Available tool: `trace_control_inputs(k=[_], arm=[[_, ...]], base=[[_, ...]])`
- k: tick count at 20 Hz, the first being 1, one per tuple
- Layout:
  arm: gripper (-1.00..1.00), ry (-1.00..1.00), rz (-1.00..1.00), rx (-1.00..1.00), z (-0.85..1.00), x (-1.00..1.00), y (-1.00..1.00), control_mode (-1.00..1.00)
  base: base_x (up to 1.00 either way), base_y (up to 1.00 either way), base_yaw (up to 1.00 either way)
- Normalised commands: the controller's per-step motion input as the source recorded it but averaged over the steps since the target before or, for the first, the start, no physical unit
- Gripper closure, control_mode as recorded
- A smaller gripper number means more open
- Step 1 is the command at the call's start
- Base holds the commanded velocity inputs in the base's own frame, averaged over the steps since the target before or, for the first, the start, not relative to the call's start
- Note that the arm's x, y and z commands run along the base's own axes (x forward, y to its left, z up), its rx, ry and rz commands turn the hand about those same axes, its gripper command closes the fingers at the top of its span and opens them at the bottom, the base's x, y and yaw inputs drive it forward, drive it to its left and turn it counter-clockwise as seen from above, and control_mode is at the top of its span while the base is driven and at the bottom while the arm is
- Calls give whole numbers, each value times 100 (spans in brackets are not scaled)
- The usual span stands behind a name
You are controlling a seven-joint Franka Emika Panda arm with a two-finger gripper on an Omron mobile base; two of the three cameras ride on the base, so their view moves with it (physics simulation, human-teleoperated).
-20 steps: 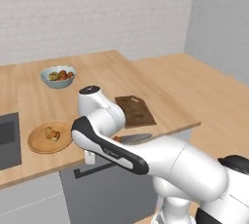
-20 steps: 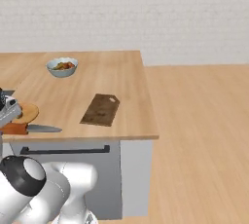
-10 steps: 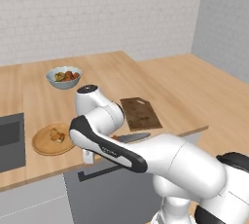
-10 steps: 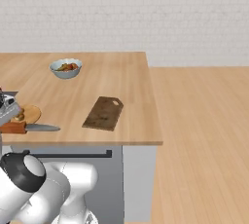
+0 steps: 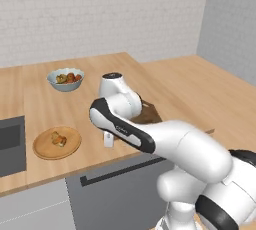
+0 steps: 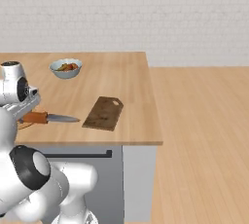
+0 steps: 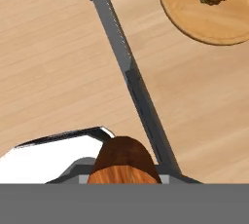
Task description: Pick up the knife from the drawer and place it on the cutting board. Then place the meat from the plate to the cutting board.
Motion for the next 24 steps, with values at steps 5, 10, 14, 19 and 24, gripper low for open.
trace_control_inputs(k=[5,10,14,19,24], arm=[[100,0,24,0,0,90,-100,-100],[100,-4,50,0,0,69,-90,-100],[100,-2,53,0,-2,29,-83,-100],[100,-1,65,0,-28,10,-61,-100],[100,-1,64,0,-40,35,-59,-100]], base=[[0,0,0],[0,0,0],[0,0,0],[0,0,0],[0,0,0]])
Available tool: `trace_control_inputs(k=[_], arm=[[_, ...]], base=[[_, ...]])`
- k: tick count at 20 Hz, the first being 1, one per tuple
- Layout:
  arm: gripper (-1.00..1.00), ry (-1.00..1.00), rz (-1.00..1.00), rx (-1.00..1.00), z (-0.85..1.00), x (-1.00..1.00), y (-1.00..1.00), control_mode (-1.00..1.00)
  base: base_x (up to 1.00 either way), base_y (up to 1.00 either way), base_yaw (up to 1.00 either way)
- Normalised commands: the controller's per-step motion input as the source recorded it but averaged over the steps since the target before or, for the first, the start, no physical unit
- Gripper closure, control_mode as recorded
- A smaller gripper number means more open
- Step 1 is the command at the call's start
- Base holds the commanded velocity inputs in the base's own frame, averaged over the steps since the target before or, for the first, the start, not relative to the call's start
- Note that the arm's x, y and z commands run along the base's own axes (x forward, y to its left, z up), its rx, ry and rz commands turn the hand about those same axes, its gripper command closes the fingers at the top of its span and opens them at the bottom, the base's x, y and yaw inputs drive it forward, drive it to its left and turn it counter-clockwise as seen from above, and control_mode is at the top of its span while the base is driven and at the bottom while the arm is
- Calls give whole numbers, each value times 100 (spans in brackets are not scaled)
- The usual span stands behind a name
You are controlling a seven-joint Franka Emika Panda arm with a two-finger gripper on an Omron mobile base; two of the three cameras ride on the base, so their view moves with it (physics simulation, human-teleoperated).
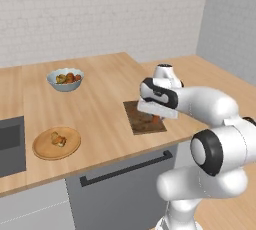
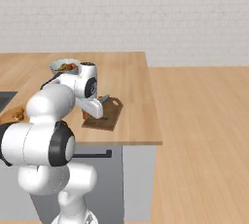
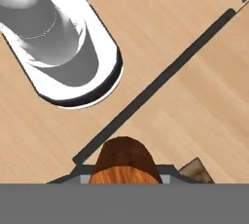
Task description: Pick up the knife from the drawer and place it on the cutting board. Then place the meat from the plate to the cutting board.
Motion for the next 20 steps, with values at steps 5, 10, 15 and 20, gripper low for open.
trace_control_inputs(k=[5,10,15,20], arm=[[100,0,34,0,-3,43,-61,-100],[100,-1,11,1,-13,6,-1,-100],[100,-10,8,0,-67,17,0,-100],[100,-2,0,0,-28,30,0,-100]], base=[[0,0,0],[0,0,0],[0,0,0],[0,0,0]])
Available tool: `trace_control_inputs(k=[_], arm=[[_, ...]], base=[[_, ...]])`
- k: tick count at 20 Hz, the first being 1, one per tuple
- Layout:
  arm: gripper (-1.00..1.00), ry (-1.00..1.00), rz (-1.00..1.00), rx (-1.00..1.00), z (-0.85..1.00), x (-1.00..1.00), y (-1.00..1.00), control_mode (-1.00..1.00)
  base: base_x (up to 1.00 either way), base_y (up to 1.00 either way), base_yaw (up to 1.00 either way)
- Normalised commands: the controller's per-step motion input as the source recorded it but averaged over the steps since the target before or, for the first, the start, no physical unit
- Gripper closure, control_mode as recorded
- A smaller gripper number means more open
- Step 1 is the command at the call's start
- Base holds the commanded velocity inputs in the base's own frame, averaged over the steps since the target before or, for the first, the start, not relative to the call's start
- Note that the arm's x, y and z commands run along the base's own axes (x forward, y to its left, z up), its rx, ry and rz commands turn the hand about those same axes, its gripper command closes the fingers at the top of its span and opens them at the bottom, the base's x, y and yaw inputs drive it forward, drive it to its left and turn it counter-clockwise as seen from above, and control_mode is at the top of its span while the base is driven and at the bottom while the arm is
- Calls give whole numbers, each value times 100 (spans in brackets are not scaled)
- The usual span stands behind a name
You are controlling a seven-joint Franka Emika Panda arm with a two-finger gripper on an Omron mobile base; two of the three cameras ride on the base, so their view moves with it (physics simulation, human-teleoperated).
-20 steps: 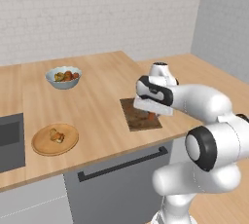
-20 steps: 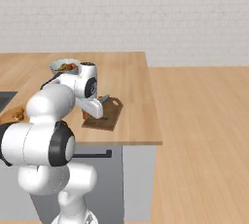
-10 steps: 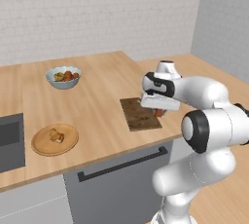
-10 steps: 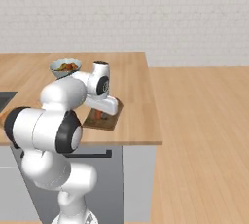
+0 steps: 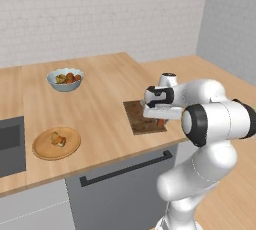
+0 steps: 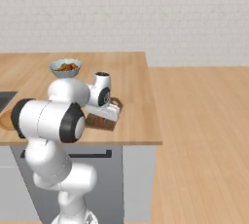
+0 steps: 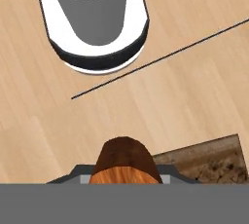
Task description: Pick up the knife from the drawer and place it on the cutting board. Then place the meat from the plate to the cutting board.
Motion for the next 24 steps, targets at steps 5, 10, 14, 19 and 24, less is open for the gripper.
trace_control_inputs(k=[5,10,14,19,24], arm=[[100,0,0,0,-13,40,0,-100],[100,0,0,0,-28,48,-3,-100],[100,0,0,0,-40,29,-1,-100],[-100,0,0,0,-23,0,0,-100],[-100,0,0,0,14,0,1,-100]], base=[[0,0,0],[0,0,0],[0,0,0],[0,0,0],[0,0,0]])
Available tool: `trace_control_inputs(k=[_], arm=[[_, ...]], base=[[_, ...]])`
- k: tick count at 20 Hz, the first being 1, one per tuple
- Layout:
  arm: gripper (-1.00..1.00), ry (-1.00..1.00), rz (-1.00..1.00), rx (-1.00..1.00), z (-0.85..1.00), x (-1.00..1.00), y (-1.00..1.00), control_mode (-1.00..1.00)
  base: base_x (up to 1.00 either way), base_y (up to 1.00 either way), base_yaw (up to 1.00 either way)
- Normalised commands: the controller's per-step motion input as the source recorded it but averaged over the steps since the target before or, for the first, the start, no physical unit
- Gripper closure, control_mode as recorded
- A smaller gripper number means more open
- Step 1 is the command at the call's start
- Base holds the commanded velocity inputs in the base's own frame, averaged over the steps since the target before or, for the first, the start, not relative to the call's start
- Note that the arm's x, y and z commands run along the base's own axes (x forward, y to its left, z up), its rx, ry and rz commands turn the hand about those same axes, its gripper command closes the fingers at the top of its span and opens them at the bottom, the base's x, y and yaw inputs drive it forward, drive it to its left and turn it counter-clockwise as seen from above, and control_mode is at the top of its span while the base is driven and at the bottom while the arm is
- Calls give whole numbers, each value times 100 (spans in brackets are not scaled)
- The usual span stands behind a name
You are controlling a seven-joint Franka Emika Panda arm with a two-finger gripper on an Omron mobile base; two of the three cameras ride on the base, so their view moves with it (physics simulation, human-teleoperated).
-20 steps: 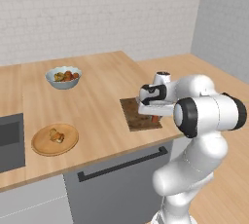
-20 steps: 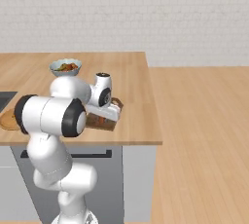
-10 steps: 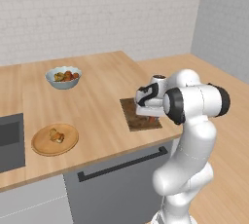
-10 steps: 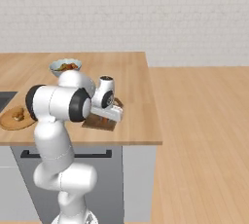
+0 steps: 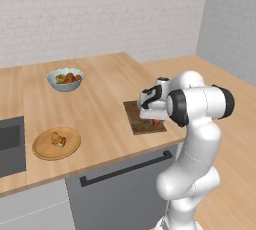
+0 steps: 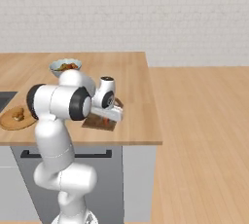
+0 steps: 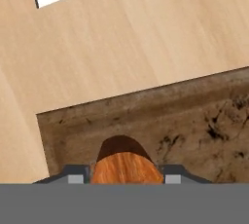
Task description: Pick up the knife from the drawer and place it on the cutting board. Then place the meat from the plate to the cutting board.
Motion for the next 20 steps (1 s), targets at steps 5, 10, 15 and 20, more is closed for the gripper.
trace_control_inputs(k=[5,10,15,20], arm=[[-100,-2,0,0,80,-20,29,-100],[-100,0,0,0,100,-63,94,-100],[-100,14,0,6,98,-68,100,-100],[-100,31,1,18,24,-81,100,-100]], base=[[0,0,0],[0,0,0],[0,0,0],[0,0,0]])
